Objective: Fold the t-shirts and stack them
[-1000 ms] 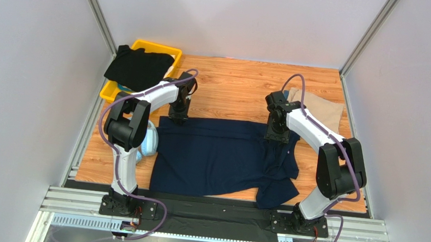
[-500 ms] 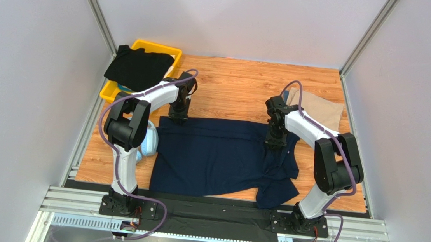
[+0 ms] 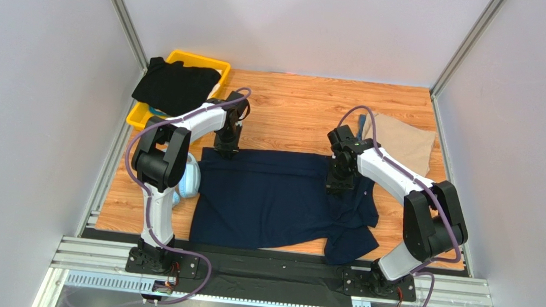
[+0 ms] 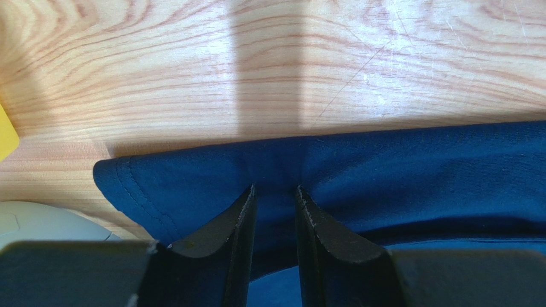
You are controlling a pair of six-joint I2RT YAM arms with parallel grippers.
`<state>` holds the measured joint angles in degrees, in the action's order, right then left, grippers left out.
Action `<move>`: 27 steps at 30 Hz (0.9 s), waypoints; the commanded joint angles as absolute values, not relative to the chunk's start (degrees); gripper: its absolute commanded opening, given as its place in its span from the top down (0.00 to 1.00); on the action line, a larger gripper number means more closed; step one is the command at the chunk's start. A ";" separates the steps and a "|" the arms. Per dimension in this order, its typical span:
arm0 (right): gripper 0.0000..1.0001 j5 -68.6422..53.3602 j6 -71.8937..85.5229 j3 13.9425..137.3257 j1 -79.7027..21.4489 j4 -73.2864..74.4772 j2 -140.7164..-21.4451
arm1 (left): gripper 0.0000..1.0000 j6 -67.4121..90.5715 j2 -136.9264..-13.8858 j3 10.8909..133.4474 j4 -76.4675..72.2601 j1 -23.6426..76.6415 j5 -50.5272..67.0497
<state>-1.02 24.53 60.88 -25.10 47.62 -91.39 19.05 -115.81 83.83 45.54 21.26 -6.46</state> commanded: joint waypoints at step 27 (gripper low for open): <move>0.56 3.16 25.84 61.00 -39.46 51.33 -93.70 | 0.65 17.75 -113.47 85.25 46.14 21.71 -5.98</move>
